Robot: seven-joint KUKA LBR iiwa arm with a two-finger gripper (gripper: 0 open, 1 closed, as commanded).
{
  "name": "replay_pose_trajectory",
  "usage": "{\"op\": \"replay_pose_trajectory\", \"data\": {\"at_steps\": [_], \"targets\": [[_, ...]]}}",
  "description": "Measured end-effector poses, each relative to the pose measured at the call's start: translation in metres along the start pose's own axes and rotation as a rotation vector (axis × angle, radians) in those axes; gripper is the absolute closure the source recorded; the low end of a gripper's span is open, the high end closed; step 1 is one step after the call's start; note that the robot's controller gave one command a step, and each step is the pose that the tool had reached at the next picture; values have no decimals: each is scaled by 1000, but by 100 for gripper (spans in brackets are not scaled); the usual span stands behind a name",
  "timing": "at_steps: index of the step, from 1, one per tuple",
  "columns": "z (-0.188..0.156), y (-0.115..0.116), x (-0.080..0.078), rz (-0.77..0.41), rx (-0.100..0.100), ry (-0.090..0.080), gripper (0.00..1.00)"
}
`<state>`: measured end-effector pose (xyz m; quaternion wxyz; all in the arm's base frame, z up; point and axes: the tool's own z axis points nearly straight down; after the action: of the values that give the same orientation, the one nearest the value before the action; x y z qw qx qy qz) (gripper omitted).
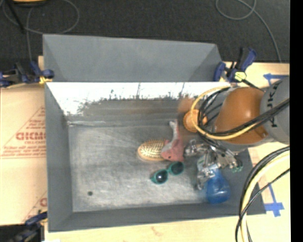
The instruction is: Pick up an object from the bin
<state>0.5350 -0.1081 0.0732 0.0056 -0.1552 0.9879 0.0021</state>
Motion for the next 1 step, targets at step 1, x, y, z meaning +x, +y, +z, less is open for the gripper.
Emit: {"op": "replay_pose_trajectory", "data": {"at_steps": [1], "targets": [[-3, 24, -41, 33, 6, 7, 0]]}}
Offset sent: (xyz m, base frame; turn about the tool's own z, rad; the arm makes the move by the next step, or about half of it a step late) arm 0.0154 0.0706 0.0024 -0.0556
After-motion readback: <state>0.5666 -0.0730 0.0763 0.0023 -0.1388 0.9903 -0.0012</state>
